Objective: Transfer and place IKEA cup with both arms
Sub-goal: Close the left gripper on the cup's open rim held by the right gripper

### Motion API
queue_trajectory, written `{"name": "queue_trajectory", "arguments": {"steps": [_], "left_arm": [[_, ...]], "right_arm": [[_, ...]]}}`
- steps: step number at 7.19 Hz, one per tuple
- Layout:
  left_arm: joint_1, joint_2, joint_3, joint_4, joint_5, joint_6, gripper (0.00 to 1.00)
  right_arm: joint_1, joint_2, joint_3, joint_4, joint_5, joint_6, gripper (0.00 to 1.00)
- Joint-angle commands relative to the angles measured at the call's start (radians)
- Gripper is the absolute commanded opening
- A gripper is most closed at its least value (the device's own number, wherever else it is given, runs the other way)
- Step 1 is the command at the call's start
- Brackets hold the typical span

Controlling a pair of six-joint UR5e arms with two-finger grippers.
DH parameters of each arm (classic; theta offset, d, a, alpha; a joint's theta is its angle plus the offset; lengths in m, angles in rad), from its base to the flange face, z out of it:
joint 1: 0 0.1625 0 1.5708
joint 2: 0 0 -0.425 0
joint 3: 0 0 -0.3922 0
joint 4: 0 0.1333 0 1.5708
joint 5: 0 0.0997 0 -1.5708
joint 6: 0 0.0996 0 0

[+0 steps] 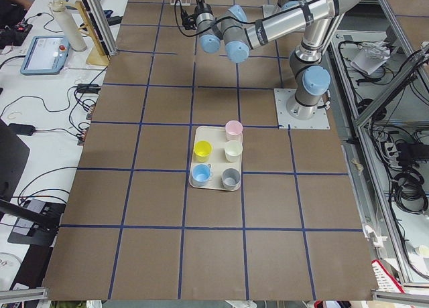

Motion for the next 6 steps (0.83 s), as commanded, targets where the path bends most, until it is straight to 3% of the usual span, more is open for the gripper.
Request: {"name": "queue_trajectory", "arguments": {"steps": [1,2,3,4,6], "left_arm": [[0.000,0.005,-0.001,0.000,0.006,0.038,0.10],[0.000,0.017,-0.001,-0.002,0.007,0.042,0.07],[0.000,0.013,-0.011,0.000,0.004,0.045,0.00],[0.000,0.011,-0.023,0.015,0.004,0.046,0.00],[0.000,0.028,-0.025,0.017,0.006,0.043,0.00]], "right_arm": [[0.000,0.001,0.000,-0.001,0.002,0.000,0.33],[0.000,0.002,0.000,-0.003,-0.003,-0.001,0.33],[0.000,0.001,-0.003,0.003,-0.007,0.011,0.60],[-0.001,-0.001,-0.015,0.000,-0.007,0.102,1.00],[-0.001,0.001,-0.026,-0.075,-0.018,0.189,1.00]]}}
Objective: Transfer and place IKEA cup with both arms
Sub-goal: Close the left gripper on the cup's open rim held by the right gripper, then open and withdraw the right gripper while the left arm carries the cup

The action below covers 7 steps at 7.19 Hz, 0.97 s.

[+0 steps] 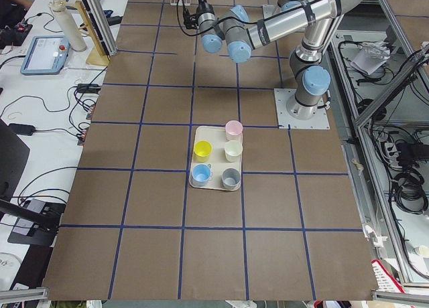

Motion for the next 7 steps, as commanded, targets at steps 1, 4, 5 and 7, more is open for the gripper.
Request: {"name": "queue_trajectory", "arguments": {"steps": [1,4,5,7], "left_arm": [[-0.001,0.006,-0.002,0.002,0.000,0.000,0.00],[0.027,0.009,0.001,0.004,0.108,-0.004,0.00],[0.063,0.020,0.009,0.005,0.193,-0.007,0.00],[0.159,0.034,0.012,0.011,0.439,-0.003,0.00]], "right_arm": [[0.000,0.001,-0.008,-0.059,-0.022,0.068,1.00],[-0.034,0.008,-0.071,-0.113,-0.208,0.165,1.00],[-0.034,0.008,-0.083,-0.110,-0.250,0.171,1.00],[-0.025,-0.013,-0.080,-0.125,-0.471,0.182,1.00]]}}
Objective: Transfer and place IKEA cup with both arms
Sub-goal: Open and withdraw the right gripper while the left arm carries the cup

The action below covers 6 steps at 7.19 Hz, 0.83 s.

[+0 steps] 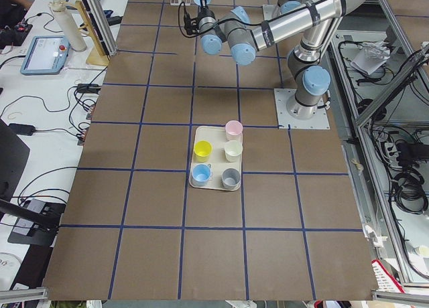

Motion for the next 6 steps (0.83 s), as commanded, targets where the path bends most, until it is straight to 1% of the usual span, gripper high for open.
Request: {"name": "queue_trajectory", "arguments": {"steps": [1,2,3,5,6], "left_arm": [[0.134,0.023,0.004,0.004,0.330,0.001,0.00],[0.192,0.039,0.003,0.047,0.480,0.005,0.00],[0.254,0.039,-0.005,0.185,0.708,0.002,0.00],[0.315,0.037,-0.007,0.333,0.955,0.059,0.00],[0.340,0.033,-0.016,0.428,1.071,0.111,0.00]], "right_arm": [[0.021,-0.018,0.000,-0.033,-0.256,0.032,1.00],[0.029,-0.032,0.000,-0.042,-0.418,0.089,1.00],[0.052,-0.038,0.000,-0.047,-0.616,0.100,1.00],[0.094,-0.040,0.001,-0.120,-0.827,0.100,1.00],[0.114,-0.038,0.001,-0.216,-0.937,0.092,1.00]]}}
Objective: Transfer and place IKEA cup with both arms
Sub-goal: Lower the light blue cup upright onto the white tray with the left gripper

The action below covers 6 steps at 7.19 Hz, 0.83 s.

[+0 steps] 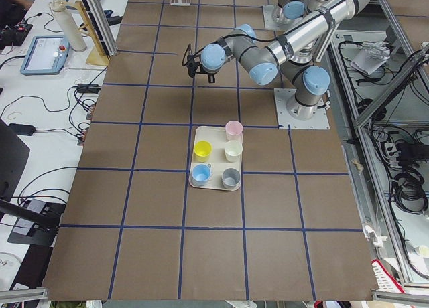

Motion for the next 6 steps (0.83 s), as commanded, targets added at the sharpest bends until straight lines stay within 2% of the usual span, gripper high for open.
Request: {"name": "queue_trajectory", "arguments": {"steps": [1,2,3,4,6], "left_arm": [[0.063,-0.040,-0.017,0.256,0.201,0.063,0.00],[0.083,-0.072,-0.028,0.349,0.255,0.081,0.00],[0.088,-0.107,-0.022,0.408,0.269,0.093,0.00],[0.094,-0.138,-0.026,0.478,0.330,0.110,0.00],[0.119,-0.175,-0.026,0.508,0.336,0.127,0.00]], "right_arm": [[0.024,-0.001,0.013,-0.201,-0.155,-0.001,1.00],[0.026,-0.001,0.013,-0.223,-0.149,0.007,1.00],[0.024,0.000,0.014,-0.255,-0.153,0.004,1.00],[0.026,-0.003,0.014,-0.245,-0.156,0.006,1.00],[0.032,0.000,0.002,-0.168,-0.228,0.004,1.00]]}}
